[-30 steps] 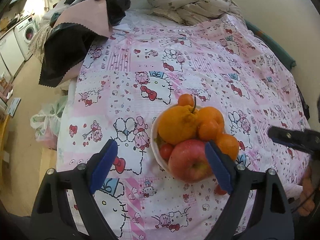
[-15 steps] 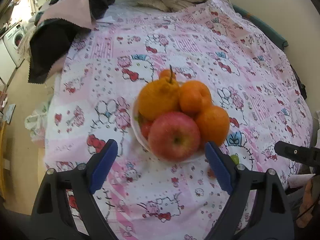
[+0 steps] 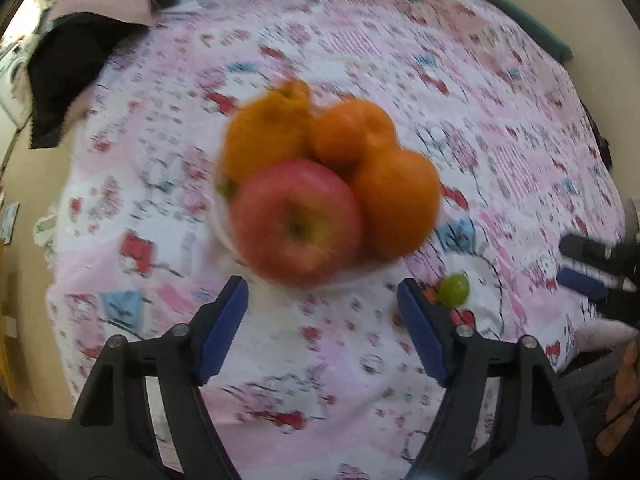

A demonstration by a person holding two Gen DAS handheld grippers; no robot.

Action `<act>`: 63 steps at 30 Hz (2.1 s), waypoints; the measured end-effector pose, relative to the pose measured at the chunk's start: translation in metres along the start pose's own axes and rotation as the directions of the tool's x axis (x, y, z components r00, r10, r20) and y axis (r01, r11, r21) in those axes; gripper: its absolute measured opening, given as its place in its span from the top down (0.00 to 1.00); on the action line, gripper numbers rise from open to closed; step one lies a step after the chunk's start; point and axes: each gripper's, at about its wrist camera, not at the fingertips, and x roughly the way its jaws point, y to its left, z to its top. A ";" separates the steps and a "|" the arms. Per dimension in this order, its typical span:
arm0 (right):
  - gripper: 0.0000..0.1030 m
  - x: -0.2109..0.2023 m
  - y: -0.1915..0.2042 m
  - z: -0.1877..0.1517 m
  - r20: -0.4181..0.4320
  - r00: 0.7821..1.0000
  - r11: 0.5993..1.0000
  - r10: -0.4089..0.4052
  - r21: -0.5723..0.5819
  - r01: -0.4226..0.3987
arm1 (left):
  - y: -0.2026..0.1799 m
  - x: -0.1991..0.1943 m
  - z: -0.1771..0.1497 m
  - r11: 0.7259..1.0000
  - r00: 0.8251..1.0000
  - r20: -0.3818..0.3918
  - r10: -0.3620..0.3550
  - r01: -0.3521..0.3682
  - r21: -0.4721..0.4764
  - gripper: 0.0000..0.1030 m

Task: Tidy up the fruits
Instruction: 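Withdraw both open grippers from the plate toward the tomato and lime, then grasp the red cherry tomato with the left gripper while the right gripper grasps the green lime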

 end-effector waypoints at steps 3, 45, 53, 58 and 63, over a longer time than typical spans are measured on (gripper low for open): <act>0.32 0.002 -0.009 0.003 -0.015 1.000 0.998 0.024 0.054 -0.023 | -0.026 0.017 -0.008 0.998 0.999 -0.046 -0.021 0.024 0.062 0.32; 0.28 0.014 0.005 0.005 -0.051 0.996 0.994 0.076 0.078 -0.072 | -0.018 -0.033 -0.013 0.995 0.996 -0.070 -0.052 0.058 0.081 0.73; 0.28 0.032 0.008 0.005 -0.094 0.996 0.999 0.000 0.041 0.004 | 0.038 -0.061 -0.019 0.999 0.998 0.057 0.030 -0.028 -0.024 0.73; 0.28 0.046 0.009 0.011 -0.114 0.993 0.999 -0.035 0.008 0.036 | 0.066 -0.055 -0.016 0.988 0.998 0.043 0.041 -0.034 -0.148 0.73; 0.28 0.064 0.011 0.016 -0.130 0.980 0.988 -0.153 -0.051 0.148 | 0.080 -0.060 -0.011 0.975 0.998 0.053 0.045 -0.033 -0.219 0.73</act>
